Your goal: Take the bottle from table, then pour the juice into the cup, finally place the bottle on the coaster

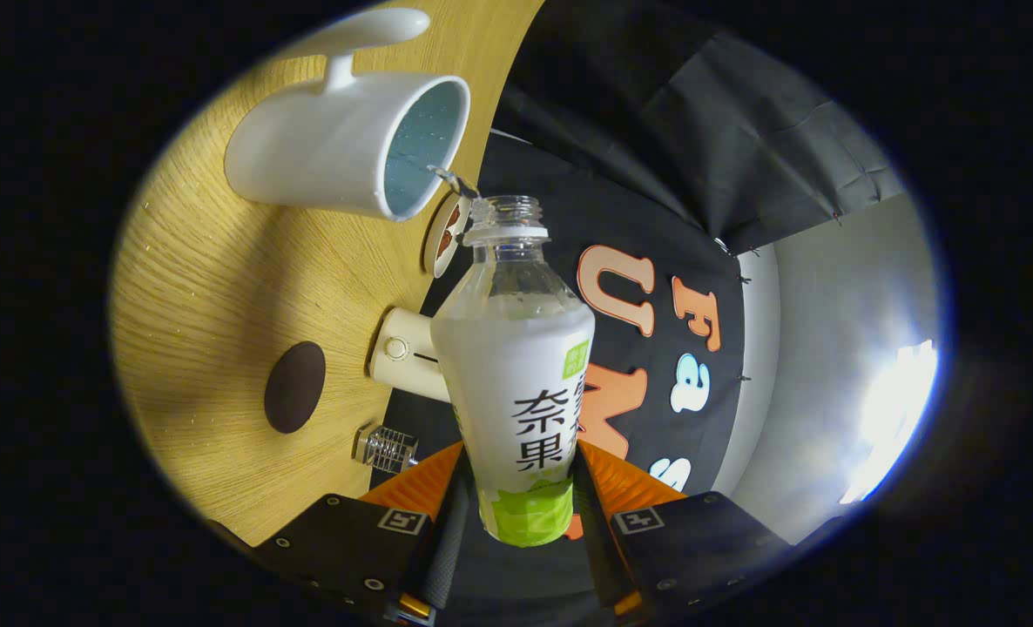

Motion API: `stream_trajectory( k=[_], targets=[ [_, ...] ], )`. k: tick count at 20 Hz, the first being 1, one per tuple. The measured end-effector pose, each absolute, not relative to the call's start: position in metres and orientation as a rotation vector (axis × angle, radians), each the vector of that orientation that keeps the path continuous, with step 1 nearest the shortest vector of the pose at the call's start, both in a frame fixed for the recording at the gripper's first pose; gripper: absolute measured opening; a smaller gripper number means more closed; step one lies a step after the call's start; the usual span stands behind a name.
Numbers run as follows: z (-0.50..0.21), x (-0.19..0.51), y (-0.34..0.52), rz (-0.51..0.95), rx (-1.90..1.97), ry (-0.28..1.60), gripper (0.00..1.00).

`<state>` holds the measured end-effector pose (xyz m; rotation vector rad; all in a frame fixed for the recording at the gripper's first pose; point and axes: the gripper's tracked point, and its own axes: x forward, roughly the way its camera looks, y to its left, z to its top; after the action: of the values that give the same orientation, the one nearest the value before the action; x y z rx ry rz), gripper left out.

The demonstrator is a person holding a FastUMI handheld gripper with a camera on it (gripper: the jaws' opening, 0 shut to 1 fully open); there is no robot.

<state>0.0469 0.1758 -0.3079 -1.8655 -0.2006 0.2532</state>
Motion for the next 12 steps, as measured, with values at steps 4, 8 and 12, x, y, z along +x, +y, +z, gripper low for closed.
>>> stream_trajectory(
  k=[4,8,12],
  targets=[
    [-0.3069,0.0502,0.1744,0.255,-1.883,-0.224,0.63],
    [-0.3043,0.0445,0.1784,0.238,-1.902,-0.260,0.63],
    [-0.3035,0.0427,0.1806,0.242,-1.925,-0.295,0.63]
  ],
)
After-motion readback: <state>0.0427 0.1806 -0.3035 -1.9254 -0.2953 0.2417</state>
